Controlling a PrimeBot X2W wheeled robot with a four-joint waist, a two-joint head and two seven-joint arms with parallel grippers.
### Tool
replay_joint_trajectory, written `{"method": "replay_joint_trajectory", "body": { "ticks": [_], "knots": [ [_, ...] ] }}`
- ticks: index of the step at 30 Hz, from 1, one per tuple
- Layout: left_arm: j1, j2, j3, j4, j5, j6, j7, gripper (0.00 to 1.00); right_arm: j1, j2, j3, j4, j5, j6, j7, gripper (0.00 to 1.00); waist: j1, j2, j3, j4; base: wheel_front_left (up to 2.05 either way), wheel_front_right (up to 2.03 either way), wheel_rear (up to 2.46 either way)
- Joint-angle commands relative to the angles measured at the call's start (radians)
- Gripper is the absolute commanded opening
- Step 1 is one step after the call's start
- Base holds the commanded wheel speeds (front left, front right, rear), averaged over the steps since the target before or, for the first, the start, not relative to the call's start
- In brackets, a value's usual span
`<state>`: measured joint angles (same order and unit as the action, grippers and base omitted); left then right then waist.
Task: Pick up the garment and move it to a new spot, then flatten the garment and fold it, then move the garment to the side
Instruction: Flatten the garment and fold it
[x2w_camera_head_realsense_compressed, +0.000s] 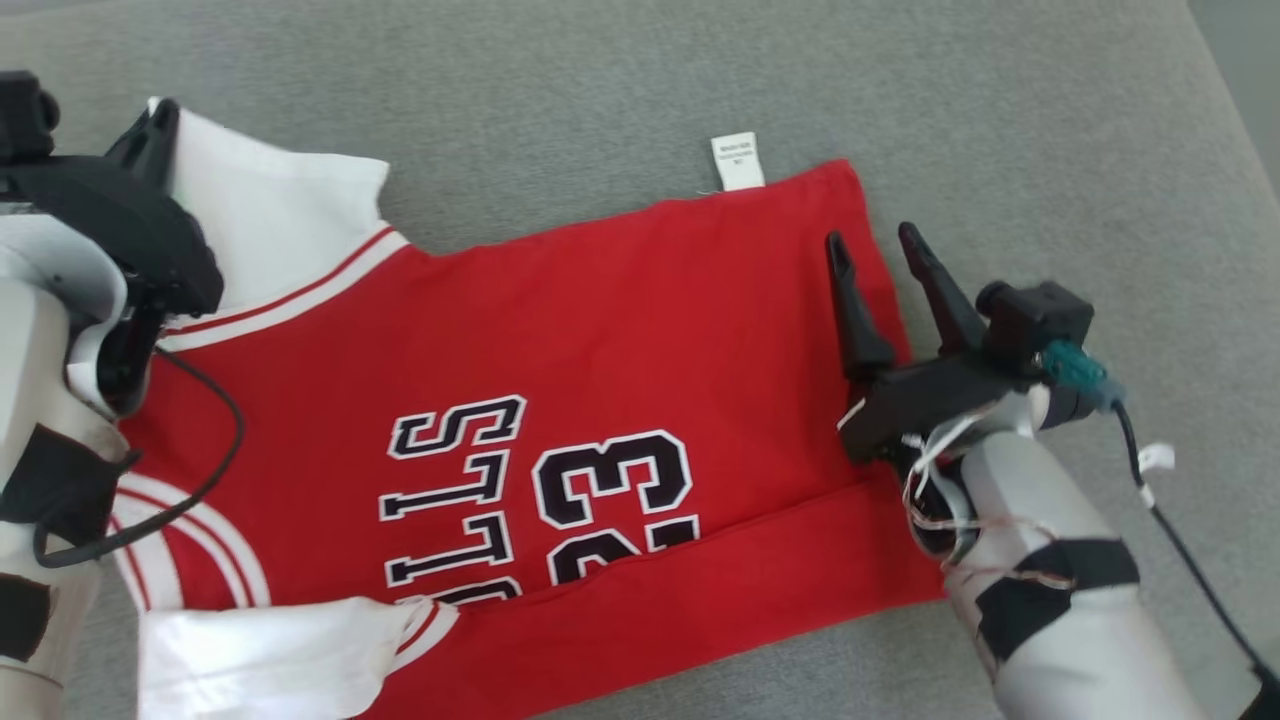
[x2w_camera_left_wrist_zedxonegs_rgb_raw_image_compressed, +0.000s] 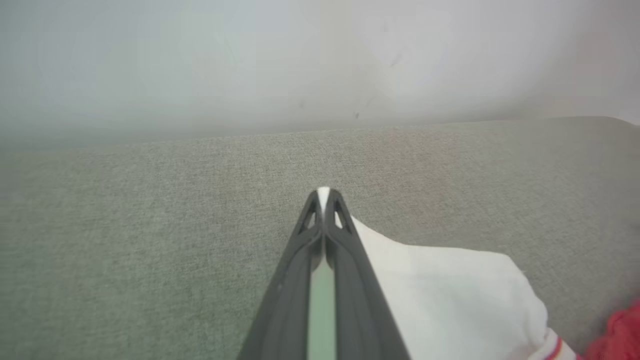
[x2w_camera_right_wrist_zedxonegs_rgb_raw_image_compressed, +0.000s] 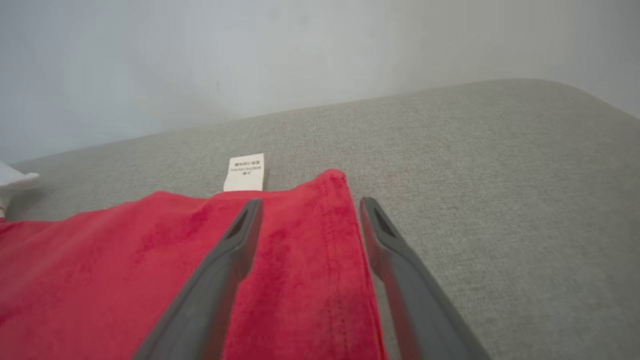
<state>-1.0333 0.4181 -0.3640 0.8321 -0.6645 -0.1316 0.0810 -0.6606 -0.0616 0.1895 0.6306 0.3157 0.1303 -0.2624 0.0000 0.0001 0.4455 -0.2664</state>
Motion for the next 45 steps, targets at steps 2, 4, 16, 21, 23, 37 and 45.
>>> {"method": "replay_joint_trajectory", "body": {
  "ticks": [2, 4, 16, 21, 23, 37, 45],
  "knots": [
    [0.011, -0.002, -0.058, -0.08, -0.055, 0.002, -0.032, 0.0, -0.133, -0.043, 0.005, 0.139, 0.023, 0.001, 0.053, 1.0, 0.0, -0.0001, -0.026, 0.063, 0.0, 0.0, 0.0],
    [0.016, -0.004, -0.074, -0.097, -0.067, 0.002, -0.037, 0.0, -0.169, -0.056, 0.003, 0.187, 0.014, 0.001, 0.075, 1.0, 0.0, -0.0001, -0.026, 0.074, 0.0, 0.0, 0.0],
    [0.019, -0.008, -0.135, -0.133, -0.12, 0.002, -0.079, 0.0, -0.32, -0.079, -0.026, 0.444, -0.045, 0.001, 0.159, 0.22, 0.0, -0.0001, -0.013, 0.112, 0.0, 0.0, 0.0],
    [-0.014, -0.001, -0.151, -0.133, -0.142, 0.002, -0.094, 0.0, -0.387, -0.073, -0.05, 0.506, -0.054, 0.001, 0.134, 0.0, 0.0, -0.0001, 0.004, 0.125, 0.0, 0.0, 0.0],
    [-0.031, 0.006, -0.139, -0.127, -0.149, 0.002, -0.116, 0.0, -0.411, -0.085, -0.067, 0.524, -0.063, 0.001, 0.111, 0.0, 0.0, -0.0001, 0.004, 0.13, 0.0, 0.0, 0.0],
    [0.127, 0.01, -0.184, -0.224, -0.235, 0.002, -0.26, 0.0, -0.295, -0.103, -0.084, 0.543, -0.048, 0.001, 0.0, 0.0, 0.0, -0.0001, -0.127, 0.188, 0.0, 0.0, 0.0],
    [0.358, 0.053, -0.182, -0.376, -0.258, 0.002, -0.322, 0.0, -0.032, -0.157, -0.012, 0.285, 0.074, 0.001, -0.004, 0.0, 0.0, -0.0001, -0.221, 0.217, 0.0, 0.0, 0.0]
  ]
}}
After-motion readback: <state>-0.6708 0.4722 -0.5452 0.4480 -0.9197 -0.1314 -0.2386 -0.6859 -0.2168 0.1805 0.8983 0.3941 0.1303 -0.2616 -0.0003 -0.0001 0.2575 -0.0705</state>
